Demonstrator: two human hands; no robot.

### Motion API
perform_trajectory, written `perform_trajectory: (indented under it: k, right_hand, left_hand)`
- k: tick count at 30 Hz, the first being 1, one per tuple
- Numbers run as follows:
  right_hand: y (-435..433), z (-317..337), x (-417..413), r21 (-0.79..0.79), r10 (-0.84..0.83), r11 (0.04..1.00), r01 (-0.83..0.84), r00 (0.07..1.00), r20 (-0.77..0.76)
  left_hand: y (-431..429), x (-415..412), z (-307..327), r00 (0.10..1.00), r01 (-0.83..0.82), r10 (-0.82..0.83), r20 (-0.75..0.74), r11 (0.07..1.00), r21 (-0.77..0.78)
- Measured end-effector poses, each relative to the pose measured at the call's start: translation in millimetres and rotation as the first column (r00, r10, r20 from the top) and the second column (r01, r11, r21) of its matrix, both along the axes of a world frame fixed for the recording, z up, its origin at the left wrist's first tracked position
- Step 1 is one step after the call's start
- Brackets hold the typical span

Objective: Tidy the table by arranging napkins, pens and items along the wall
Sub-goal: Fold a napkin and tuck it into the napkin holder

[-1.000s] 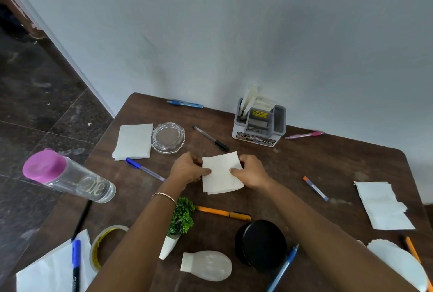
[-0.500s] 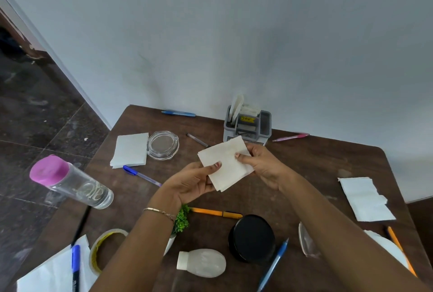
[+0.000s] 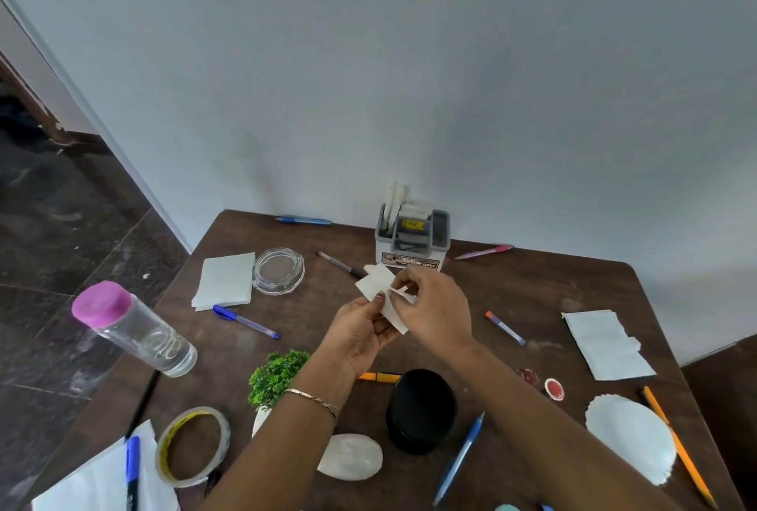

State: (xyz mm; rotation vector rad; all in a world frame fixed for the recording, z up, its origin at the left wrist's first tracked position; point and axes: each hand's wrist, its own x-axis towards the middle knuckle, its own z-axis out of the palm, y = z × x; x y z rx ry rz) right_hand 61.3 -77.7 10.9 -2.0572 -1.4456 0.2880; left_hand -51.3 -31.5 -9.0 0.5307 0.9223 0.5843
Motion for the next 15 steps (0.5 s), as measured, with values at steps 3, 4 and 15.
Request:
perform_trajectory:
  k: [3,4,15]
  right_hand:
    - [-10,-2,-6,-0.011,0.029,1.000,-0.029,0.999,0.036]
    - [-13,-2,-7,-0.016,0.039,0.999,-0.038,0.998,0.042]
    - [-22,-6,-8,0.132,0.095,0.987,-0.095,0.995,0.010]
  left_hand:
    - [-7,1,4,0.999,-0.029,0.028,0.021,0.999,0.014]
    - [-8,0,6,0.999,-0.047,0.047,0.028,0.999,0.002]
    - [-10,-5,13,0.998,-0.055,0.055,0.040,0.998,0.016]
